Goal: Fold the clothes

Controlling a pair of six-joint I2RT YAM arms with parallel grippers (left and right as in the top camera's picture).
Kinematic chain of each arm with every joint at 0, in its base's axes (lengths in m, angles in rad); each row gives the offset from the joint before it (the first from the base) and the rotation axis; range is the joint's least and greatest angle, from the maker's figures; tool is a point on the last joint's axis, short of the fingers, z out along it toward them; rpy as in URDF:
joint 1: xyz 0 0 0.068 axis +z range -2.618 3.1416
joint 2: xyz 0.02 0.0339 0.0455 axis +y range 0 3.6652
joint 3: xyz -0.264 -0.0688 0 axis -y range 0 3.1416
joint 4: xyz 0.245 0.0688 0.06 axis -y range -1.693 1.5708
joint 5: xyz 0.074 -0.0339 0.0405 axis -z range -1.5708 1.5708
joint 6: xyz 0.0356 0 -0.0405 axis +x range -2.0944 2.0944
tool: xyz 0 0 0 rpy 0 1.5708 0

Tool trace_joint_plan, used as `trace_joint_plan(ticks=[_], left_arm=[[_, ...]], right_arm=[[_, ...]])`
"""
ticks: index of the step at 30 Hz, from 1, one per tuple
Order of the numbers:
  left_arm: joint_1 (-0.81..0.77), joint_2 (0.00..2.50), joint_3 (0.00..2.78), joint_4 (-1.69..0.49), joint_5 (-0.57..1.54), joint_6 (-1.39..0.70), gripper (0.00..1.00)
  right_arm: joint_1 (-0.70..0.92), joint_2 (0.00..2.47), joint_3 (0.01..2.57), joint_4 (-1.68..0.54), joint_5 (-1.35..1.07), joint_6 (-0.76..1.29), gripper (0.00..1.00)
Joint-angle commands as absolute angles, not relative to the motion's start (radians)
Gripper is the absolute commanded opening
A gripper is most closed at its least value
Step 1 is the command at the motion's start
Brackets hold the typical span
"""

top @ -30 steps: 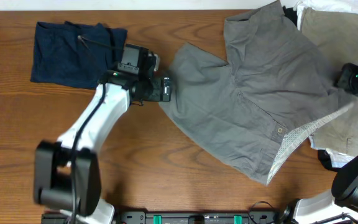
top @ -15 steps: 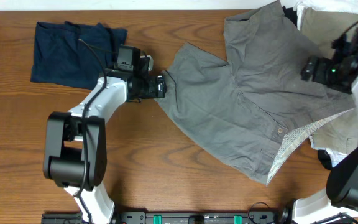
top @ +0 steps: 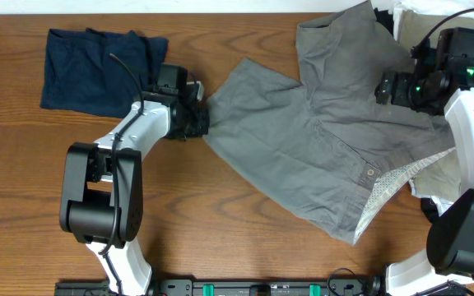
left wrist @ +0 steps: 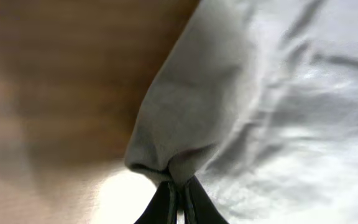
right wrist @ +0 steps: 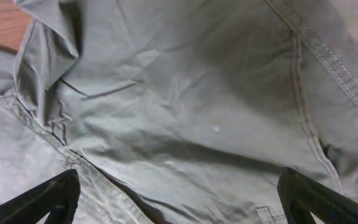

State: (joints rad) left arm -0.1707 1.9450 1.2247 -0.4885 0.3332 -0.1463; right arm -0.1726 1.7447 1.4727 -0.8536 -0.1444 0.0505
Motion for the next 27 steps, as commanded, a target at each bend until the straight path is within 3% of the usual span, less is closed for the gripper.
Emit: trace_joint_plan(ticks=[1, 9, 16, 21, 27], left_arm=[[-0.131, 1.944, 1.237, -0.598, 0.23, -0.24, 0.06], [-0.024, 1.901, 1.237, -1.018, 0.244, -0.339, 0.06], [-0.012, 1.9, 1.236, -1.25, 0.365, -0.333, 0.06], [-0.012, 1.877, 1.199, -1.292, 0.366, -0.318, 0.06], [0.005, 1.769, 1.106, -1.232, 0.356, -0.44, 0.06]], right_arm=[[-0.137, 1.726, 1.491, -0.846, -0.151, 0.043, 0.99], [-0.057, 1.726, 1.491, -0.805, -0.151, 0.043, 0.99], [0.027, 1.735, 1.491, -0.757, -0.151, 0.043, 0.99], [0.049, 1.755, 1.491, -0.74, -0.151, 0.044, 0.99], [0.049, 1.764, 1.491, -0.74, -0.151, 0.043, 0.99]])
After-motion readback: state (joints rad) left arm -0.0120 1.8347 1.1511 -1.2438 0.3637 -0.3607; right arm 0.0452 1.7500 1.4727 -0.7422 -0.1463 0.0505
